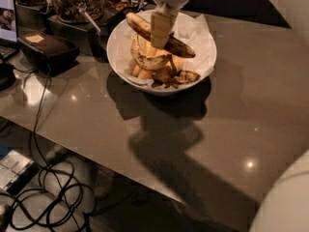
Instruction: Pick banana from white bowl
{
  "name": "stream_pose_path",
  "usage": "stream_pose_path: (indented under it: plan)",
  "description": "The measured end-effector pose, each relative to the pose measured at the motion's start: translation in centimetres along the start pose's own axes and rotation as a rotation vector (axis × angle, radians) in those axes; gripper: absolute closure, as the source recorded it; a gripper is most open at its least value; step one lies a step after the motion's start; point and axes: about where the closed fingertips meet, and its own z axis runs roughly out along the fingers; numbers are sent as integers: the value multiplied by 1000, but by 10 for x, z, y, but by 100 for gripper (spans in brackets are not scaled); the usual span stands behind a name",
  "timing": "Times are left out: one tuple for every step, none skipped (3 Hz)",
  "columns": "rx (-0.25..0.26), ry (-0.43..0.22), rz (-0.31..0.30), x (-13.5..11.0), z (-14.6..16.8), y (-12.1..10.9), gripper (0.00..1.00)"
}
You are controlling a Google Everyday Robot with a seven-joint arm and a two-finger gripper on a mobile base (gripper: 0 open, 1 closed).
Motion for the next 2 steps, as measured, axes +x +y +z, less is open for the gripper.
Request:
stream_pose_path:
  plan:
    - [23,-24,-2,-2,-7,-2,100]
    - [24,-39,-23,-5,-7,7,100]
